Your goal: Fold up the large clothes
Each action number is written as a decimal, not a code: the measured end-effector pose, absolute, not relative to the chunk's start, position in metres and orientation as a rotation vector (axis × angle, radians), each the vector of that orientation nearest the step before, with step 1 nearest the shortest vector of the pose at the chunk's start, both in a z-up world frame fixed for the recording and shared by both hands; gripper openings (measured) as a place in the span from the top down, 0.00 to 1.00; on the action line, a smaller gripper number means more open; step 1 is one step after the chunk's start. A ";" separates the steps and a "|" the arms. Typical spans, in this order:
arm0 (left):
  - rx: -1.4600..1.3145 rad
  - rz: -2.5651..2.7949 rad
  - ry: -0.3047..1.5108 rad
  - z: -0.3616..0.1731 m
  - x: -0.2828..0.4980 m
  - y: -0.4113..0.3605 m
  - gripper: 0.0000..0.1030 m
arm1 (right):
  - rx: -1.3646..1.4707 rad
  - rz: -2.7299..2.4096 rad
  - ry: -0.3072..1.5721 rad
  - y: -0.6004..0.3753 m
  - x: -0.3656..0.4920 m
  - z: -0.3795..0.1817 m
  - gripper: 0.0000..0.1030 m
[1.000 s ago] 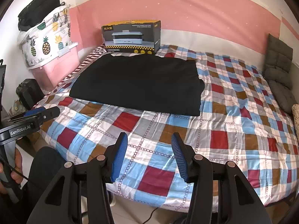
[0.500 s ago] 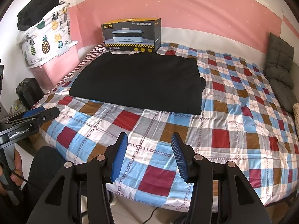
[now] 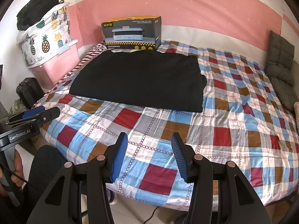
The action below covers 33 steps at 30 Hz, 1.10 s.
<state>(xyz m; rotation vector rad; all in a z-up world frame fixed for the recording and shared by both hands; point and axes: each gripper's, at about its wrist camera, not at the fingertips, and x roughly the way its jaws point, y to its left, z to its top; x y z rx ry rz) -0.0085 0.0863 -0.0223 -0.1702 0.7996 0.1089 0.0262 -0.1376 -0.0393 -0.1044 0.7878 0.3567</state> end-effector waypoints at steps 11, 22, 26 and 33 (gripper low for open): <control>-0.178 0.105 0.797 -0.021 -0.009 0.086 0.32 | -0.103 0.357 0.790 -0.138 0.027 -0.039 0.52; -0.163 0.112 0.798 -0.019 -0.010 0.083 0.32 | -0.104 0.358 0.789 -0.138 0.027 -0.039 0.52; -0.167 0.109 0.798 -0.019 -0.010 0.083 0.32 | -0.104 0.358 0.789 -0.138 0.026 -0.039 0.52; -0.153 0.107 0.817 -0.023 -0.010 0.081 0.32 | -0.104 0.358 0.790 -0.139 0.027 -0.038 0.52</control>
